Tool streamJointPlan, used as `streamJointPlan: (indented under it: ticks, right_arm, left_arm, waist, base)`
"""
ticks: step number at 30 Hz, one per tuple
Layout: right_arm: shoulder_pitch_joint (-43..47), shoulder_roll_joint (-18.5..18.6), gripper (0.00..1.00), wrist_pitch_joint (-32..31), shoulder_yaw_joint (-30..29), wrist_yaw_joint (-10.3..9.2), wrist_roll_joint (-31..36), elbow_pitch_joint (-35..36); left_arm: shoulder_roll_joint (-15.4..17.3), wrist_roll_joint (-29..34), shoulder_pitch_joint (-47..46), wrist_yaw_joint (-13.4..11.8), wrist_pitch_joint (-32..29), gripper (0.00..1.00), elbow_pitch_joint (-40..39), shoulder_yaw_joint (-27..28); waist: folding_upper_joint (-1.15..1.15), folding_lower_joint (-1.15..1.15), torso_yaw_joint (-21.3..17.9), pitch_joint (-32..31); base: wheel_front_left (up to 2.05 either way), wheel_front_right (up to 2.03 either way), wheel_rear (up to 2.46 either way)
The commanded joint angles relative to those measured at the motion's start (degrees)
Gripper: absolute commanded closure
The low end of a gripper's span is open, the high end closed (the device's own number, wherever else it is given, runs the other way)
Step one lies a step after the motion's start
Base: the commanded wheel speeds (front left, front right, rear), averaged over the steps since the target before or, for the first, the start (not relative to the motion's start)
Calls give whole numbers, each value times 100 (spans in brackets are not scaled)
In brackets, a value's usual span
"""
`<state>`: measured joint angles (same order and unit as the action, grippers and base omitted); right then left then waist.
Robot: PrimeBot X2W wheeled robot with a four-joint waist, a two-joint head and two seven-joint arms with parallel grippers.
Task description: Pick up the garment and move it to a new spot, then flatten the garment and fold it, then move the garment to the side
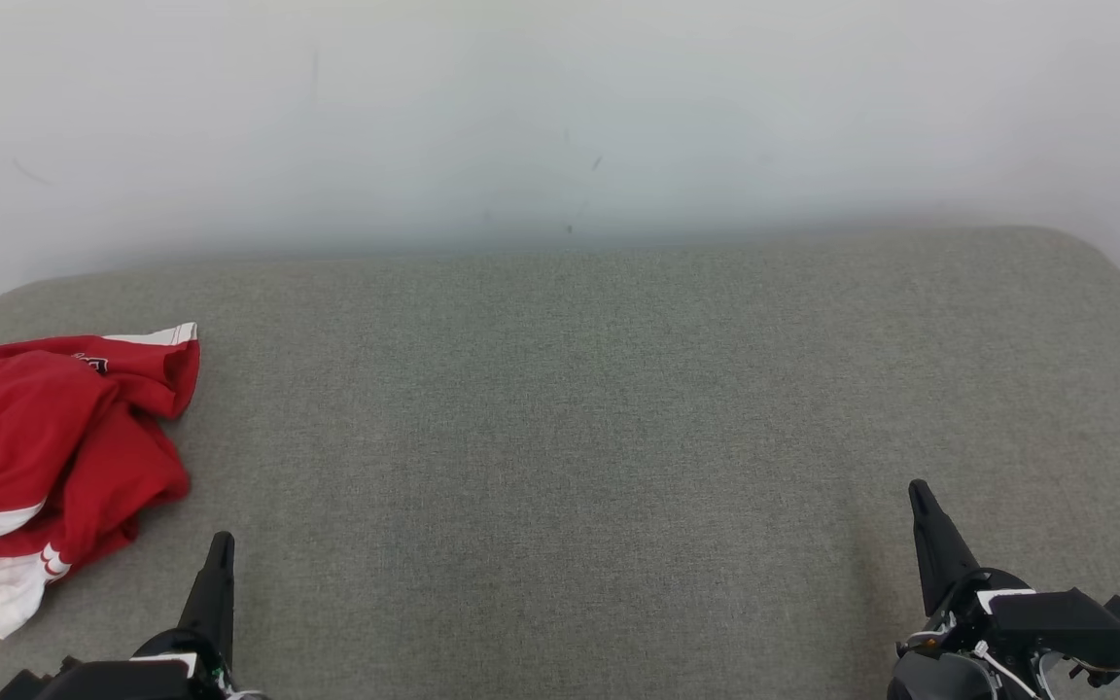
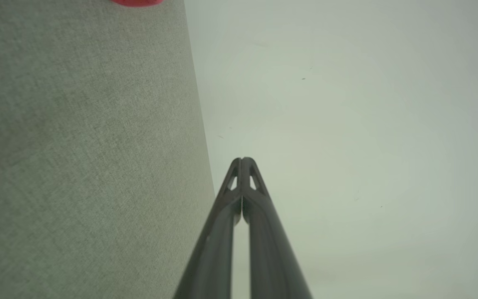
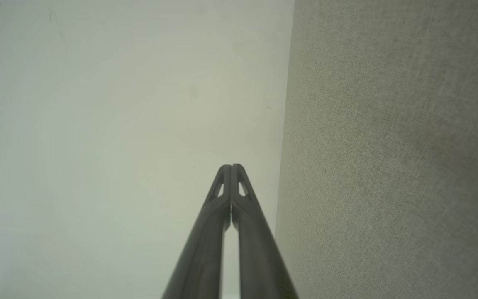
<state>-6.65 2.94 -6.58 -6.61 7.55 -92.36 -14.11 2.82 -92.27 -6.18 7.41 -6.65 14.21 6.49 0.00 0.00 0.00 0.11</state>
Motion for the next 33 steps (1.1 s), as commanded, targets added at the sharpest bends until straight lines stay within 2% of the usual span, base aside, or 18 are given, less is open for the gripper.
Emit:
streamJointPlan:
  ticks: [1, 21, 22, 30, 33]
  right_arm:
    - [71, -14, 100, -10, 5, -14, -2, 8]
    - [71, -14, 100, -11, 5, -14, -2, 8]
    - [1, -1, 0, 0, 2, 0, 1, -8]
    - [59, 43, 0, 131, 123, 0, 168, -43]
    - [61, 124, 0, 246, 248, -1, 393, -78]
  left_arm:
    - [13, -22, -44, 19, 6, 100, -19, 18]
    - [13, -22, -44, 19, 6, 100, -20, 17]
    - [-2, 2, 4, 0, 4, 0, 9, 1]
    - [12, 203, 99, -2, 160, 0, 69, -64]
    - [21, 498, 113, -2, 247, 0, 65, -47]
  waist:
    - [0, 0, 0, 0]
    - [0, 0, 0, 0]
    - [0, 0, 0, 0]
    - [0, 0, 0, 6]
    - [0, 0, 0, 8]
  base:
    - [0, 0, 0]
    - [0, 0, 0]
    - [0, 0, 0]
    - [0, 0, 0]
    - [0, 0, 0]
